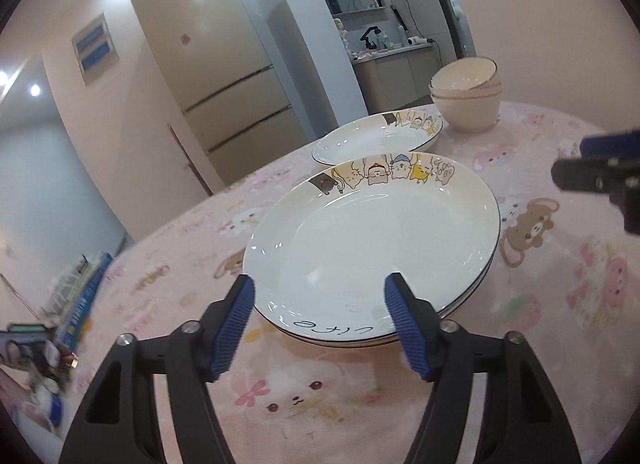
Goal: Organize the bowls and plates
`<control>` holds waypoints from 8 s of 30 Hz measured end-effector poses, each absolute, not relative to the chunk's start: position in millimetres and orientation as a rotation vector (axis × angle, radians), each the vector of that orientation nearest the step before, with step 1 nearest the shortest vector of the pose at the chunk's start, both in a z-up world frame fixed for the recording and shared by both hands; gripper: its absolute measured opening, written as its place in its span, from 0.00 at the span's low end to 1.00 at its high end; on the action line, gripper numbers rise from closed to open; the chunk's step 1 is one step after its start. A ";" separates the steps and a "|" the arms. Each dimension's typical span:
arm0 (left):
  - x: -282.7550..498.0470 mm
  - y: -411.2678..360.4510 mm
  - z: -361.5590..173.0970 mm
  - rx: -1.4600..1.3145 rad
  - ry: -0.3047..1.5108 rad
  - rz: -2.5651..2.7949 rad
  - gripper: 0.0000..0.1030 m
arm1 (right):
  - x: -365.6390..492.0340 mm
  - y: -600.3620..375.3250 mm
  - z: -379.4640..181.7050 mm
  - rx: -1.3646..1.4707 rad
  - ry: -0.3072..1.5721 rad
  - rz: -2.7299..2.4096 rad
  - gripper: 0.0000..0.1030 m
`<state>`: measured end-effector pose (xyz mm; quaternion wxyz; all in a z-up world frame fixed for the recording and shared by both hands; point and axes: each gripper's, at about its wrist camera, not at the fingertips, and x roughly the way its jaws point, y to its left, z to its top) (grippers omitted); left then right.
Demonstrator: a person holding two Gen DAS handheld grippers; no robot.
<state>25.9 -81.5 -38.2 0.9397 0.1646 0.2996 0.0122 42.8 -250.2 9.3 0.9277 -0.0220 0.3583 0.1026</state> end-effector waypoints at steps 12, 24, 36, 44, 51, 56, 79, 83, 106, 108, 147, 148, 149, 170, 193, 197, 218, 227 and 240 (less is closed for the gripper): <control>46.3 -24.6 -46.0 -0.032 0.769 -0.090 1.00 | 46.0 -240.6 4.1 0.002 0.735 0.241 0.62; 59.7 -0.4 -64.8 -0.272 0.867 -0.102 1.00 | 45.6 -219.8 7.9 -0.060 0.729 0.263 0.66; 58.3 1.9 -64.4 -0.279 0.867 -0.102 1.00 | 43.7 -212.6 5.8 -0.086 0.734 0.273 0.66; 62.1 0.2 -65.6 -0.275 0.870 -0.085 1.00 | 43.6 -209.4 5.0 -0.096 0.731 0.279 0.67; 61.8 0.1 -65.6 -0.276 0.870 -0.085 1.00 | 49.1 -208.6 4.8 -0.101 0.731 0.275 0.67; 63.1 -6.5 -64.0 -0.241 0.872 -0.066 0.94 | 55.8 -212.9 7.7 -0.084 0.726 0.274 0.67; 106.8 -61.7 11.8 0.014 0.690 -0.033 0.67 | 120.9 -246.0 50.6 -0.057 0.661 0.256 0.67; 137.7 -72.8 19.4 0.051 0.702 -0.053 0.68 | 151.0 -258.8 58.4 -0.015 0.678 0.245 0.66; 322.6 -59.0 -22.5 0.027 0.996 -0.166 0.47 | 273.7 -267.6 -25.7 0.376 1.022 0.194 0.17; 325.4 -58.7 -24.9 0.062 0.974 -0.124 0.47 | 273.7 -267.4 -27.5 0.355 1.016 0.176 0.14; 332.2 -44.5 -15.0 -0.005 0.928 -0.169 0.17 | 276.6 -259.1 -18.7 0.444 0.960 0.207 0.19; 329.3 -42.5 -9.6 -0.006 0.919 -0.166 0.17 | 274.5 -259.0 -15.7 0.443 0.955 0.212 0.19; 327.4 -41.5 -6.2 -0.007 0.913 -0.165 0.17 | 273.6 -258.0 -11.8 0.440 0.949 0.216 0.19; 226.5 -15.9 94.0 -0.033 0.745 -0.126 0.17 | 207.7 -237.3 75.3 0.349 0.790 0.310 0.19; 96.8 24.7 61.2 -0.141 0.750 -0.093 0.17 | 122.4 -201.9 64.0 0.222 0.803 0.374 0.19; 86.9 23.9 43.6 -0.146 0.767 -0.094 0.17 | 116.2 -200.6 49.4 0.207 0.828 0.368 0.19; 71.3 21.6 -10.4 -0.170 0.838 -0.092 0.17 | 103.3 -196.4 11.0 0.167 0.901 0.350 0.19; 75.7 15.7 -24.1 -0.152 0.846 -0.080 0.18 | 104.9 -195.2 -0.4 0.131 0.918 0.326 0.19; 75.8 4.6 -31.7 -0.073 0.830 -0.050 0.20 | 101.9 -186.9 -4.6 0.008 0.892 0.294 0.21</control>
